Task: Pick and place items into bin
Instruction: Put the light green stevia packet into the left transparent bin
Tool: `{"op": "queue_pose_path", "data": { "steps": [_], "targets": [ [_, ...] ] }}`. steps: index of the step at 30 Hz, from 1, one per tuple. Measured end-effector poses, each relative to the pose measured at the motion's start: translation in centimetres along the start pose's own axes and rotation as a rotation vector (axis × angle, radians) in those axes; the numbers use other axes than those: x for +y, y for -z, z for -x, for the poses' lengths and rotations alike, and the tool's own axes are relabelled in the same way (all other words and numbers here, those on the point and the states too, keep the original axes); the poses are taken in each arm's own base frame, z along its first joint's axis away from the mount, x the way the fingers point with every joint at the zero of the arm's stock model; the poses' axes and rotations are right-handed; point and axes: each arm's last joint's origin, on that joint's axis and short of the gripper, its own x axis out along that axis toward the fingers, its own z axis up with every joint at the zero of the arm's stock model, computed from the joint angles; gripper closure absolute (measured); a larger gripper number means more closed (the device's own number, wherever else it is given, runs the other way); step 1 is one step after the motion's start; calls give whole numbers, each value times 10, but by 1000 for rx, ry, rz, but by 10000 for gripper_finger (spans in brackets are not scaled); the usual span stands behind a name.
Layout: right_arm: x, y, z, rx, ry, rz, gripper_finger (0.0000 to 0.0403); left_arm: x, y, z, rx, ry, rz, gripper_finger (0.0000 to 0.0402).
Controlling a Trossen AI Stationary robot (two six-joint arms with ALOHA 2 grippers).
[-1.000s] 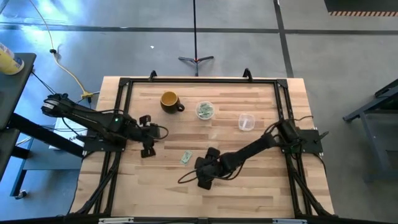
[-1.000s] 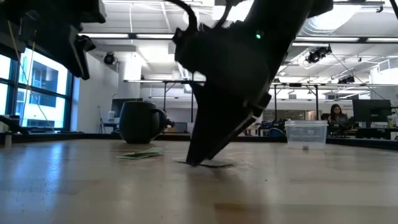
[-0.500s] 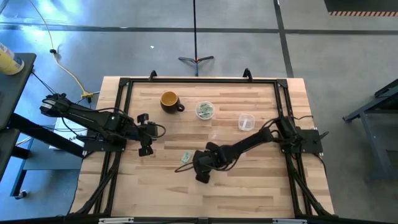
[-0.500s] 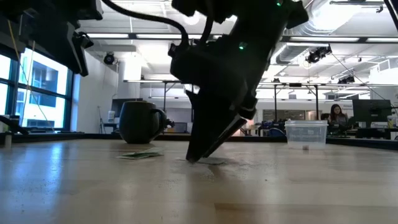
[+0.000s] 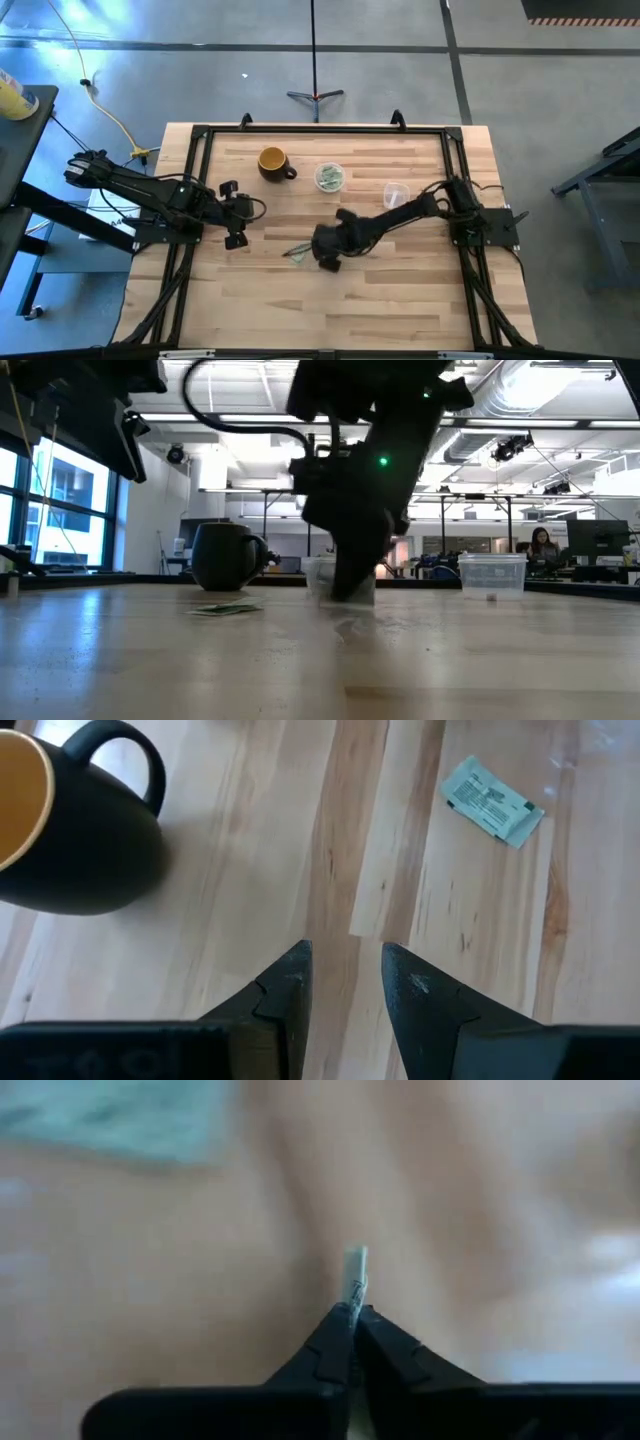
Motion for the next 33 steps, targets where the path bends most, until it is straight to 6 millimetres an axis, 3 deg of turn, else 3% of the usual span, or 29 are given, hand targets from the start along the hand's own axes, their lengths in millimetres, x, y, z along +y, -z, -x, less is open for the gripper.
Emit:
{"op": "queue_pose_path", "data": {
  "steps": [5,18,26,33],
  "targets": [
    [-34,-23,33,-84,55,-88,396,0,-1,0,-7,-2,-15,245],
    [-127,-56,73,-167,120,-235,399,1,0,0,-7,-25,12,245],
    [-190,-63,64,-114,114,-314,400,1,0,0,-10,-32,30,245],
    [-220,-63,59,-77,70,-301,399,1,0,0,-9,-24,74,245]
  ]
}}
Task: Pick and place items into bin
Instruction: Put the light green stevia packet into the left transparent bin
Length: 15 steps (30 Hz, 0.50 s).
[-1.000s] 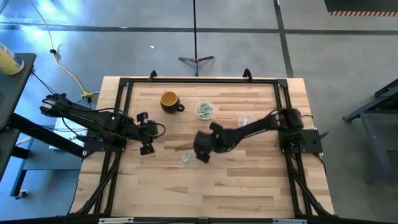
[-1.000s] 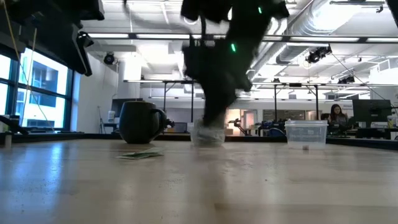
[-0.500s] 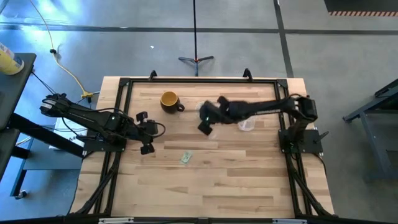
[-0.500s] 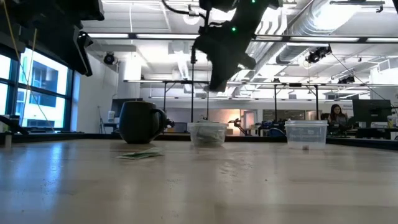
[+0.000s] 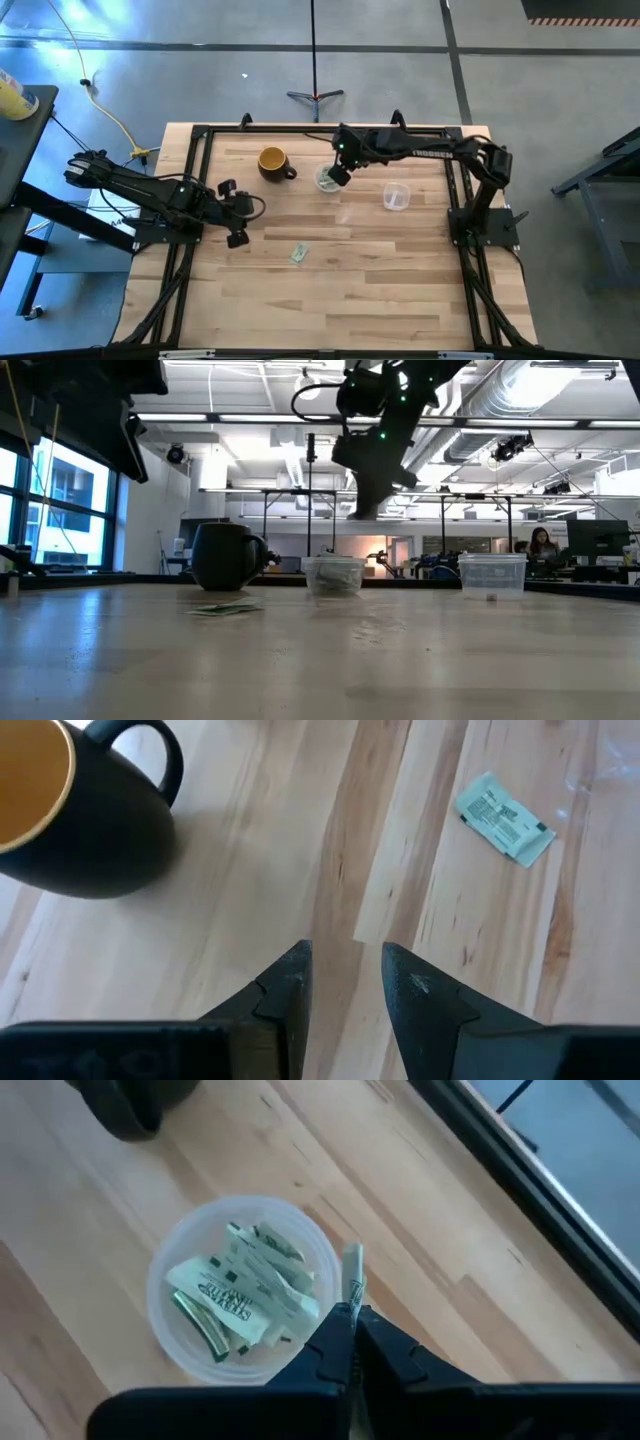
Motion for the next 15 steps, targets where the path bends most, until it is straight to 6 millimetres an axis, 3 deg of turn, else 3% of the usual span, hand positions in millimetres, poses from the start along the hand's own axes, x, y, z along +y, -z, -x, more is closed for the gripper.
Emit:
{"op": "queue_pose_path", "data": {
  "steps": [5,12,15],
  "targets": [
    [-7,-1,-17,47,-63,-11,401,0,-1,0,-9,5,39,245],
    [2,7,-55,128,-131,22,401,-1,-3,0,-36,8,52,245],
    [6,5,-61,105,-170,21,400,-1,-4,0,-39,0,58,245]
  ]
}}
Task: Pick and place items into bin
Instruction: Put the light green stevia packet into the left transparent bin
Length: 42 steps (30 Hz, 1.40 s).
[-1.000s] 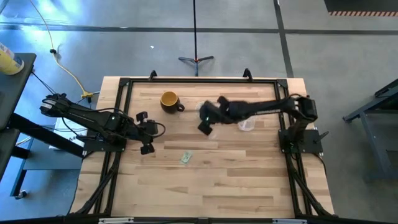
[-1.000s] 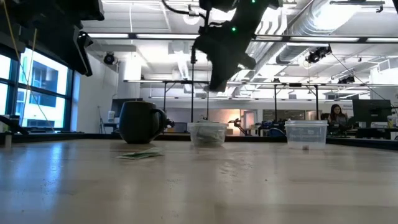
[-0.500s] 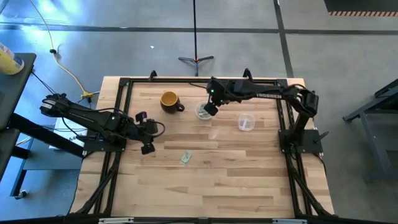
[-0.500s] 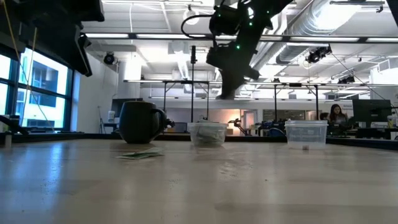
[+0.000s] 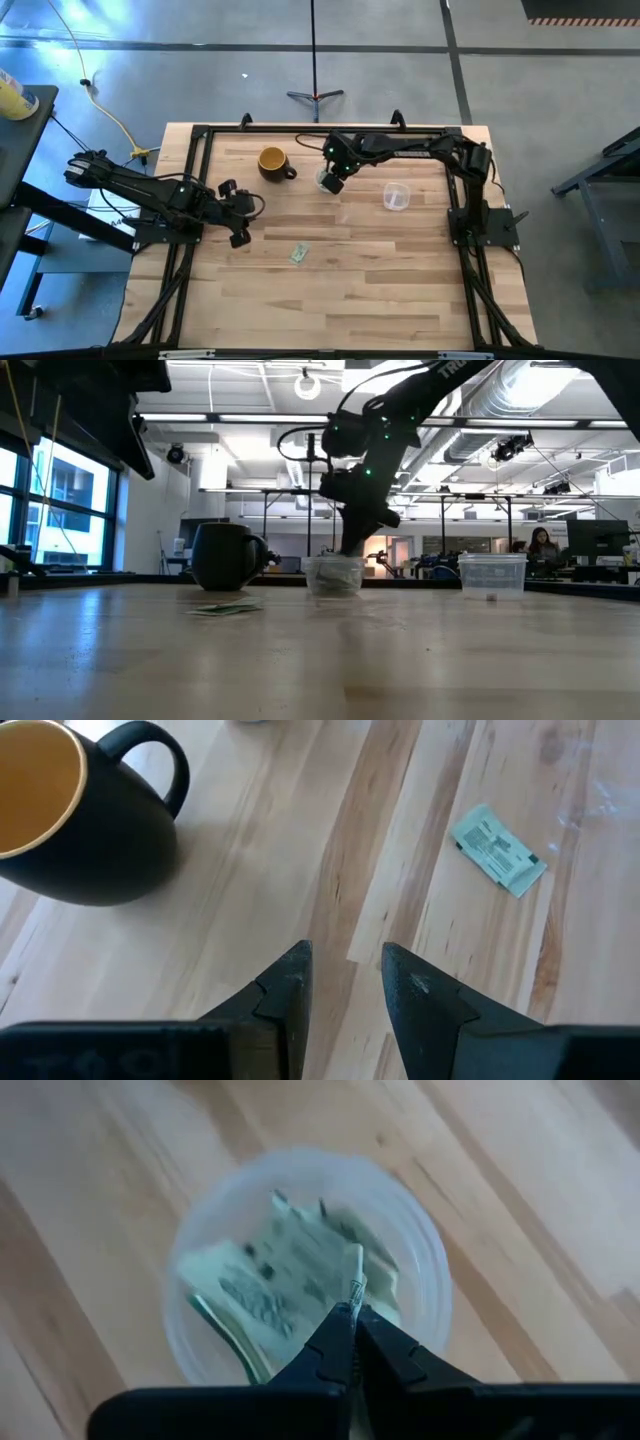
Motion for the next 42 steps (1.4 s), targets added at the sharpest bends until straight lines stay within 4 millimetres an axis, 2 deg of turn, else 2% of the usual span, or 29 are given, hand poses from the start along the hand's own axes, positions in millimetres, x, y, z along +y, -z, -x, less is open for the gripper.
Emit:
{"op": "queue_pose_path", "data": {
  "steps": [13,19,23,31,34,38,42],
  "targets": [
    [17,-1,0,-48,-29,45,398,0,0,0,-9,-17,19,245],
    [21,1,-13,-33,-41,65,395,1,0,0,-11,-21,19,245],
    [27,1,-10,-64,-8,114,361,1,0,0,-11,-21,20,245],
    [44,2,0,-60,6,183,239,1,0,0,-11,-21,24,245],
    [48,1,5,-55,40,198,205,1,0,0,-11,-19,24,245],
    [56,-1,19,-34,27,252,183,-3,-2,-2,-4,28,22,245],
    [72,6,50,-69,64,329,182,-13,1,-21,-35,144,-17,245]
  ]
}}
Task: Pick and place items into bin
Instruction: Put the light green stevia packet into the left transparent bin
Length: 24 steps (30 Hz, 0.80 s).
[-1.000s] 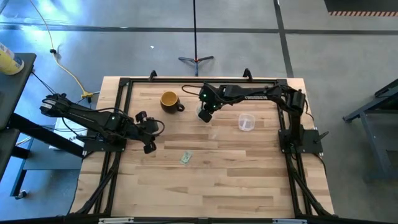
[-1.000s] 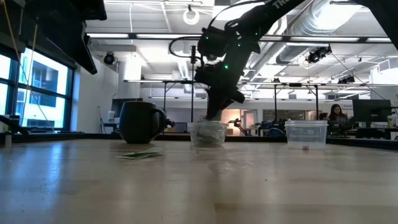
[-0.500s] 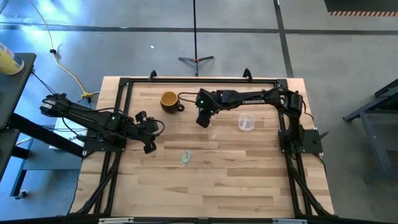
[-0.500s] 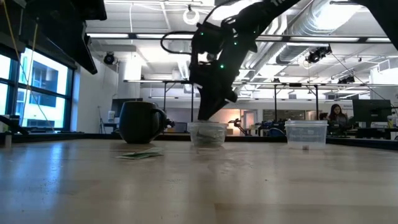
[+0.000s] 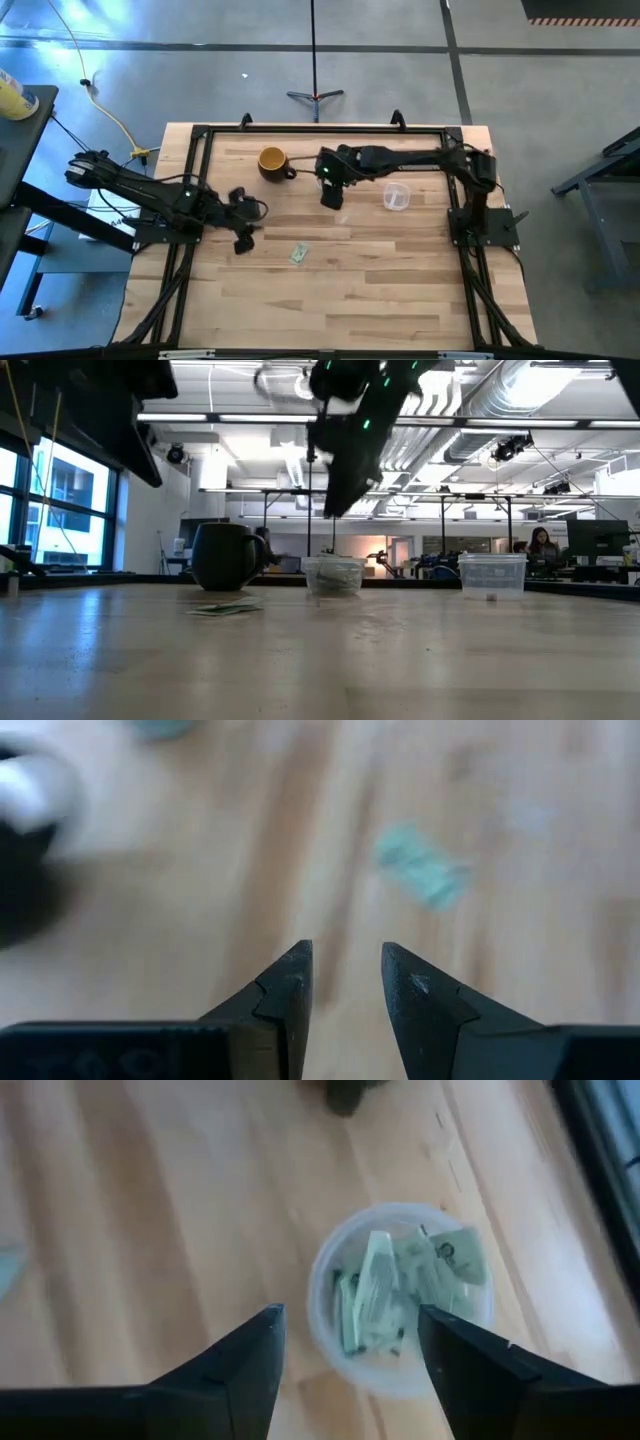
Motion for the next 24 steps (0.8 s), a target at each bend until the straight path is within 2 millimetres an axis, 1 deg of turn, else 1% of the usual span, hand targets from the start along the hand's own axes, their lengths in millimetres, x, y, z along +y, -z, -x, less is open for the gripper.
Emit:
{"op": "queue_pose_path", "data": {
  "steps": [2,5,8,11,13,16,19,20,22,24],
  "targets": [
    [10,10,17,2,24,21,184,-3,1,-16,-41,89,25,245],
    [26,37,42,25,67,-1,187,0,6,-36,-86,166,68,245],
    [43,66,73,-13,118,-89,185,5,6,-45,-170,195,85,245],
    [56,97,94,-70,154,-178,183,4,9,-53,-176,175,30,245],
    [61,116,99,-84,168,-167,183,2,9,-61,-142,160,19,245],
    [64,143,100,-76,187,-105,182,-8,5,-77,-112,164,86,245],
    [62,163,98,-43,169,-80,182,-27,-13,-93,-136,169,108,245],
    [62,168,99,-38,159,-82,182,-35,-19,-98,-117,158,102,245],
    [61,176,101,-44,149,-84,182,-45,-23,-112,-22,106,76,243],
    [62,183,104,-63,155,-60,182,-54,-23,-127,82,60,77,231]
  ]
}}
